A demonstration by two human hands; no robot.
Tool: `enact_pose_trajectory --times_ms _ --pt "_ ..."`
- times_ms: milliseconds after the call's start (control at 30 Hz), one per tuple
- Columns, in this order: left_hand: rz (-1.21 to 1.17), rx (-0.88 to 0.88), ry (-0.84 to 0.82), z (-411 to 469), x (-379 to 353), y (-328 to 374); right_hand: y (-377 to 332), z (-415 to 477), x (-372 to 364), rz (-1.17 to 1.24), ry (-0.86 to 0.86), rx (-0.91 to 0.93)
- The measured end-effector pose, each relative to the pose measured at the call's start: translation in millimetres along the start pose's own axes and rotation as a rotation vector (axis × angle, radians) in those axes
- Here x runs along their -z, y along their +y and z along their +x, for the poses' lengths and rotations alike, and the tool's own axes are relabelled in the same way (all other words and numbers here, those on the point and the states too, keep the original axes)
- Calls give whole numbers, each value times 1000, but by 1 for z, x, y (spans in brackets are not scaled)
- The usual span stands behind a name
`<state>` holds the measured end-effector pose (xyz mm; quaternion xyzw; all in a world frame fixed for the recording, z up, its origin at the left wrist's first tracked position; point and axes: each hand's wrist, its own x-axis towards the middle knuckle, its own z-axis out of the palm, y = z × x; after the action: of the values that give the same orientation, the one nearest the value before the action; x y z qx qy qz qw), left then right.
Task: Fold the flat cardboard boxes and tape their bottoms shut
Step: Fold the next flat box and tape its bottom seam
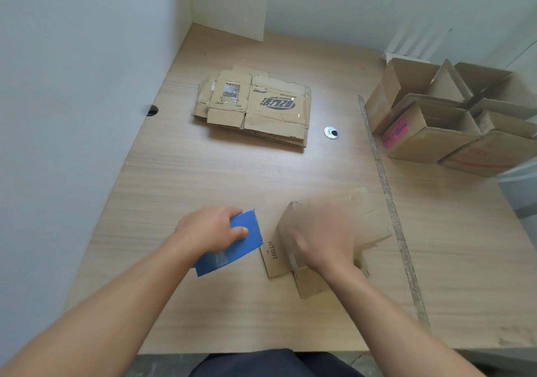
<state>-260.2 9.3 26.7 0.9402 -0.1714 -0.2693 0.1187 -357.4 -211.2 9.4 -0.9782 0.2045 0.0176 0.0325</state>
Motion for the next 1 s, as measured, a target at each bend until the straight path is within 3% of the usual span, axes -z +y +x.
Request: enact_pose_trajectory --times_ms 367,533,833,1000 --pt "-132 84 9 -12 -25 13 56 14 -5 165 -81 131" --pt "-115 65 65 -14 -32 38 73 14 -9 144 -9 229" --pt "-131 -9 86 -28 -26 64 118 31 0 183 -222 460" --pt "-133 3 140 -34 -26 73 134 40 -1 260 -193 541"
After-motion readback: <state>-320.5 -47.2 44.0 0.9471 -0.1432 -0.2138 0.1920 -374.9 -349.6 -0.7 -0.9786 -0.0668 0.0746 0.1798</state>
